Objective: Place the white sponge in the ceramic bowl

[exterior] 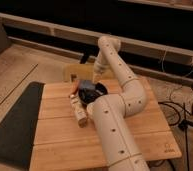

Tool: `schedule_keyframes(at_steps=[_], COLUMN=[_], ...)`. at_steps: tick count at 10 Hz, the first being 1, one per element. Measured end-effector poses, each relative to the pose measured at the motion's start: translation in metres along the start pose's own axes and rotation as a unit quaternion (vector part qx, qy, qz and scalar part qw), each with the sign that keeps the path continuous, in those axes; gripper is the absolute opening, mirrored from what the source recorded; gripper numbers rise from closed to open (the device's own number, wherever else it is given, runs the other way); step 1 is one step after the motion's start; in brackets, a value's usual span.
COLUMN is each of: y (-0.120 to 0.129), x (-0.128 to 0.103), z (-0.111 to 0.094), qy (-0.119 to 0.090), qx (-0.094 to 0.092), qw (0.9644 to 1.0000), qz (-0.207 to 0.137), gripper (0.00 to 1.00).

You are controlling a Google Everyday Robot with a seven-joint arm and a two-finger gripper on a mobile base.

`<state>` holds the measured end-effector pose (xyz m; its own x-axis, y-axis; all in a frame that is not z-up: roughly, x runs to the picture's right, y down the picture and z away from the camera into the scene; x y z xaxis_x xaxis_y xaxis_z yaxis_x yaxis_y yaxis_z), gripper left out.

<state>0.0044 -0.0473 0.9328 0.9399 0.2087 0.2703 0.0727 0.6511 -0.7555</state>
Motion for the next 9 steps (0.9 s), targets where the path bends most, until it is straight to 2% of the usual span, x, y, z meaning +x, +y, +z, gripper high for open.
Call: schedule_keyframes(at_steps=[2, 3, 4, 5, 6, 7, 8, 9], y=[0.000, 0.001, -0.001, -0.002, -0.003, -0.002, 0.001, 0.006], x=[0.002, -0.001, -0.011, -0.023, -0.028, -0.031, -0.026, -0.018], z=[-0.001, 0.000, -0.004, -0.016, -0.025, -0.035, -0.038, -0.039], qy=[0.000, -0.007, -0.044, -0.097, -0.125, -0.154, -0.165, -0.166], qx=[0.000, -0.001, 0.005, 0.016, 0.024, 0.028, 0.029, 0.022], qw=[1.0000, 1.0000, 0.9990, 0.9952, 0.9919, 0.9876, 0.9858, 0.9860], qz=[0.001, 0.000, 0.006, 0.008, 0.007, 0.000, -0.001, 0.001], gripper=[0.00, 0.05, 0.16, 0.23, 0.30, 0.43, 0.54, 0.63])
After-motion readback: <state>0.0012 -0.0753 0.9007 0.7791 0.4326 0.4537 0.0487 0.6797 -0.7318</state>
